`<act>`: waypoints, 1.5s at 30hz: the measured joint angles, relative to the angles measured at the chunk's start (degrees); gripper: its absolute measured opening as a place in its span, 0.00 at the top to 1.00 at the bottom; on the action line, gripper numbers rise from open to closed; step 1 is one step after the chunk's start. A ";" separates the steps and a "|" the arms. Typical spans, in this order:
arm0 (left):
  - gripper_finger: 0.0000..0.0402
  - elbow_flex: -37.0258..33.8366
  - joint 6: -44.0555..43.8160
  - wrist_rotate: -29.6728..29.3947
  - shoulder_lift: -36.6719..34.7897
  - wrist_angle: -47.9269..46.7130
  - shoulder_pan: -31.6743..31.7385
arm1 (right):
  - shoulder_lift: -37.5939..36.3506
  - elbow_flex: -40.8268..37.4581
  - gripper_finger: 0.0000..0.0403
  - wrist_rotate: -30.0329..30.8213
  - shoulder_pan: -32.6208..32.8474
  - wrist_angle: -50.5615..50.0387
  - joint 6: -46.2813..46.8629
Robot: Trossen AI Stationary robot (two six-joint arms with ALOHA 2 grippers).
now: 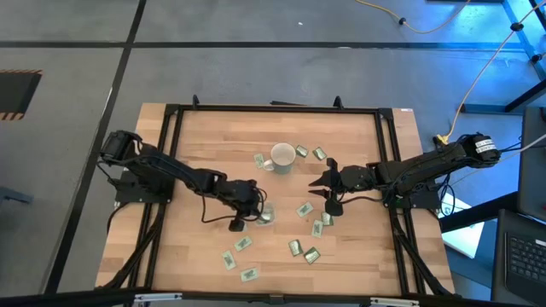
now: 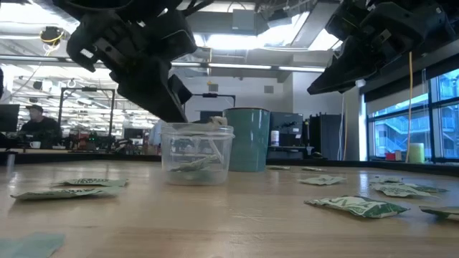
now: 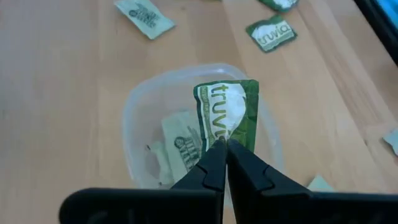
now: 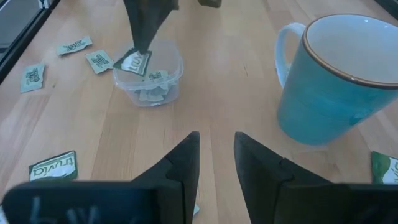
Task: Pick and place Stevia / Truvia into bins
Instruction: Put the green stevia packet into the transparent bin, then put the white stevia packet into the transparent bin
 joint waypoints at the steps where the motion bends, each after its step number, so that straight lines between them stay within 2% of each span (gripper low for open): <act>1: 0.98 0.00 0.00 -0.33 -0.01 0.07 0.03 | -0.01 0.00 0.74 0.00 0.00 0.00 0.01; 8: 0.89 0.00 0.65 -1.50 -0.09 -0.95 0.08 | 0.00 0.00 0.74 0.00 0.00 -0.20 0.16; 11: 0.86 -0.04 1.46 -1.03 -2.19 -2.30 0.17 | 0.00 0.00 0.74 0.00 0.00 -0.24 0.18; 14: 0.85 -0.02 0.72 -1.15 -6.60 -7.20 0.17 | -0.01 0.00 0.74 0.00 0.00 -0.61 0.19; 18: 0.84 -0.04 0.16 -4.10 -14.69 -12.02 0.13 | 0.01 0.00 0.74 0.00 0.00 -0.61 0.17; 27: 0.84 -0.04 5.77 -9.04 -31.49 -15.79 0.24 | 0.01 0.00 0.74 -0.17 0.00 -0.57 -0.05; 32: 0.84 -0.04 7.27 -13.50 -38.20 -16.73 0.24 | 0.01 0.00 0.74 -0.20 0.00 -0.55 -0.08; 40: 0.84 -0.06 11.05 -13.99 -41.74 -12.75 0.24 | 0.01 0.00 0.74 -0.20 0.00 -0.50 -0.18; 45: 0.84 -0.07 11.05 -11.82 -41.84 -12.90 0.17 | 0.00 0.00 0.74 -0.20 0.00 -0.48 -0.21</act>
